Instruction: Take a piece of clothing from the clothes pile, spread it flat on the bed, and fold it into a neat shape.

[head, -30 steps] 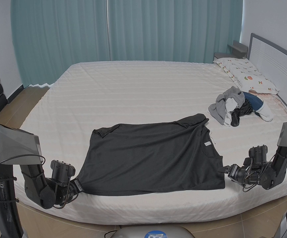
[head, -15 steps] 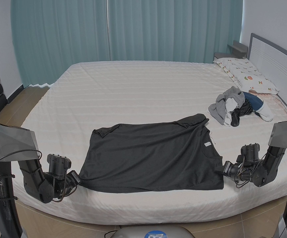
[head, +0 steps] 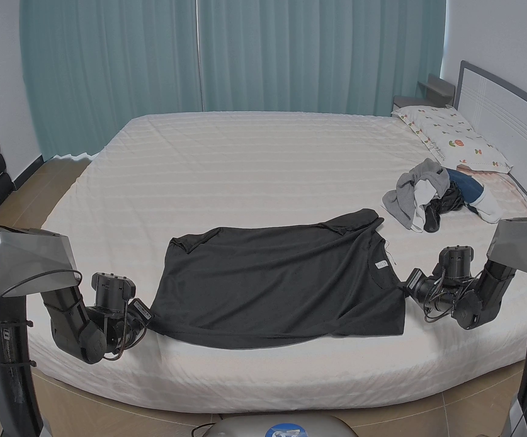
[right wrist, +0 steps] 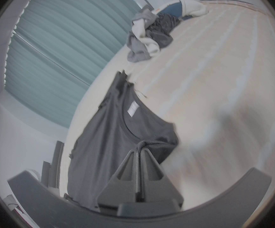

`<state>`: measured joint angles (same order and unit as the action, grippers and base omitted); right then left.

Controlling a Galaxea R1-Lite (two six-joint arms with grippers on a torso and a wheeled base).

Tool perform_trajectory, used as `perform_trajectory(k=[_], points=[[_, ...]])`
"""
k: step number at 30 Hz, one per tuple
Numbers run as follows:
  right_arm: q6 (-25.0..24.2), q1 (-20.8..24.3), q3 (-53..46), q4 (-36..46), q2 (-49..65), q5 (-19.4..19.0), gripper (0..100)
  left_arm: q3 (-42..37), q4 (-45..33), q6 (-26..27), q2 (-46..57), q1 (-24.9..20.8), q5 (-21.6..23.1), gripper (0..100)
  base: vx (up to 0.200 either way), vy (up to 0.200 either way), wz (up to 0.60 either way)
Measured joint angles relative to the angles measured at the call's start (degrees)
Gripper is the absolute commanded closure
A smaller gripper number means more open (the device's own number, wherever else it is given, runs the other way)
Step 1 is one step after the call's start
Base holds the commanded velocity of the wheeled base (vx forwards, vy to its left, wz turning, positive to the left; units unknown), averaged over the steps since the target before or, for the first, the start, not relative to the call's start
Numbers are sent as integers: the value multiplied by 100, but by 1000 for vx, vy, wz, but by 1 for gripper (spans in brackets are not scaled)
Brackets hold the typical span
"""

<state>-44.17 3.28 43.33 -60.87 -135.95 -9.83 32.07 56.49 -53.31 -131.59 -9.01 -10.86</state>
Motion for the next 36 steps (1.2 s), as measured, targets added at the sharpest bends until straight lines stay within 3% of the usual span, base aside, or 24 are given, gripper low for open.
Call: perform_trajectory(k=[12,26,27,36], points=[[-89,-1,535,-1565,-571,400,100,384,178,-624,-171,2,-6,100,0,0,0],[22,63,1684,-1799,-1325,670,100,412,827,-707,-436,-2,-79,100,0,0,0],[27,44,1744,-1802,-1369,709,0,406,829,-701,-446,-5,-79,100,0,0,0],[46,-28,1723,-1798,-1509,597,0,367,837,-679,-488,-22,-82,100,0,0,0]])
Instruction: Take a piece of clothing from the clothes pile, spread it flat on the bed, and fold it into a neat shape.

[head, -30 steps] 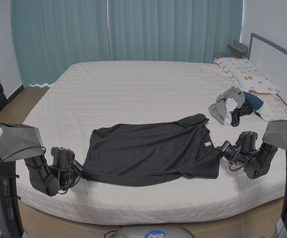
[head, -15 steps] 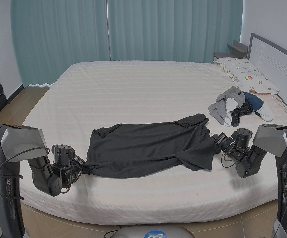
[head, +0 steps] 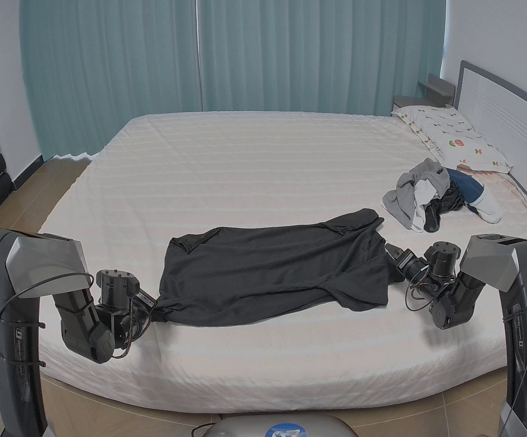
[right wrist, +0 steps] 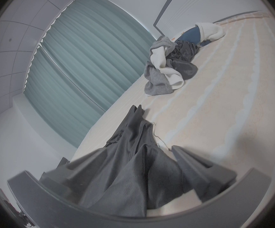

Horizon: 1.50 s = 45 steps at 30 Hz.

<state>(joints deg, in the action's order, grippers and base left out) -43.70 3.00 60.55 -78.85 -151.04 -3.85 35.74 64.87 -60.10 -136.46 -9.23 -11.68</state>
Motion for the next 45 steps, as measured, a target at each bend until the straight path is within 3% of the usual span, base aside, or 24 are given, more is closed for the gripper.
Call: perform_trajectory(k=[11,18,22,32,33,45], points=[[65,-416,-1441,-761,589,-1332,0,-22,-2,22,-4,9,11,100,0,0,0],[1056,-521,-2315,-1011,783,-2226,0,-35,-2,35,-6,9,18,100,0,0,0],[1467,-438,-2688,-1011,801,-2426,0,-39,-2,35,-6,9,20,100,0,0,0],[1508,72,-2776,-1015,752,-2398,0,-33,-2,51,-6,9,20,100,0,0,0],[1510,121,-2773,-1015,738,-2389,100,-33,-5,62,-6,9,20,100,0,0,0],[1565,99,-2737,-1013,592,-2389,100,-39,-2,77,-12,9,20,100,0,0,0]])
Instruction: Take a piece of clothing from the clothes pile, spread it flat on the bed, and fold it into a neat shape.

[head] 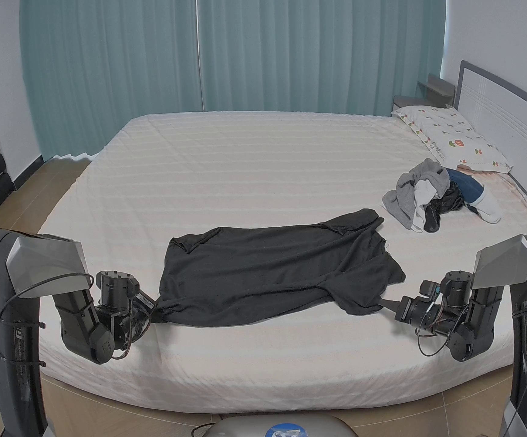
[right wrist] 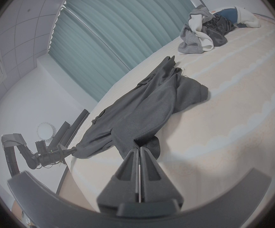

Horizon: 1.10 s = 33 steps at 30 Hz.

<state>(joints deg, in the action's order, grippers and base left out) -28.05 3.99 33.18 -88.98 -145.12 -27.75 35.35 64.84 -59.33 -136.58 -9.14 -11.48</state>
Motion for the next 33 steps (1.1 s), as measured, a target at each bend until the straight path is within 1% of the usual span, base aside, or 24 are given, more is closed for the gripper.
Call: perform_trajectory(k=[5,12,16,18,19,22,25,29,33], points=[[5,-115,-236,0,135,-28,100,-2,0,-1,1,0,10,100,0,0,0],[20,-330,-916,121,669,-149,100,-49,-6,73,11,0,24,100,0,0,0],[72,-408,-1274,363,1044,-165,100,-160,0,221,30,2,32,100,0,0,0],[208,-429,-1451,613,1254,-171,100,-232,27,301,52,7,33,100,0,0,0],[312,-436,-1513,728,1336,-173,100,-269,55,347,67,7,35,100,0,0,0],[855,-483,-1681,1196,1592,-171,100,-473,178,618,148,0,33,100,0,0,0],[1415,-555,-1858,1543,1819,-171,100,-733,310,1190,232,-11,24,100,0,0,0],[2187,-627,-2144,1825,2048,-167,100,-1017,443,1623,299,-30,-22,100,0,0,0],[2548,-668,-2420,1948,2238,-162,100,-1378,519,2082,364,-74,-69,100,0,0,0]])
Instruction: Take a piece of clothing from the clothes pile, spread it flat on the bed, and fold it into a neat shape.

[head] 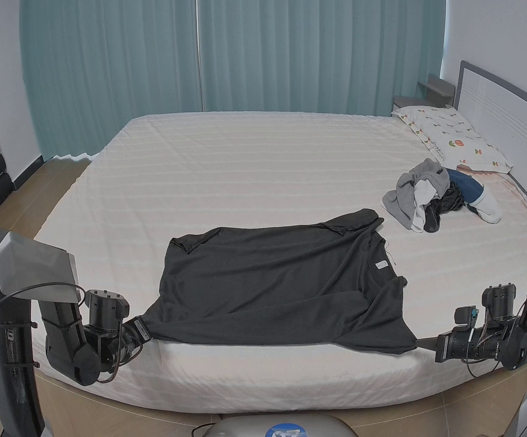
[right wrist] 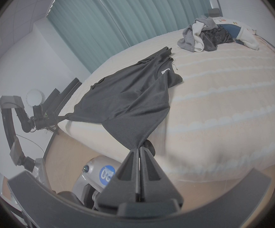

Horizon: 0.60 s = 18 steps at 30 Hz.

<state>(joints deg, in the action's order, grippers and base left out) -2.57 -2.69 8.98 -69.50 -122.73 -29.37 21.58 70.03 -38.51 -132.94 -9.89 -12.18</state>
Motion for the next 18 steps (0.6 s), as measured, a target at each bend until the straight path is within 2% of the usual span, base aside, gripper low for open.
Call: perform_trajectory(k=[3,12,18], points=[[184,-24,-149,23,104,6,100,-254,17,367,39,-63,-33,100,0,0,0],[1159,-50,-690,72,243,88,100,-750,61,936,59,-223,-367,100,0,0,0],[1623,-48,-786,636,256,685,100,-990,66,1051,39,-354,-410,100,0,0,0]])
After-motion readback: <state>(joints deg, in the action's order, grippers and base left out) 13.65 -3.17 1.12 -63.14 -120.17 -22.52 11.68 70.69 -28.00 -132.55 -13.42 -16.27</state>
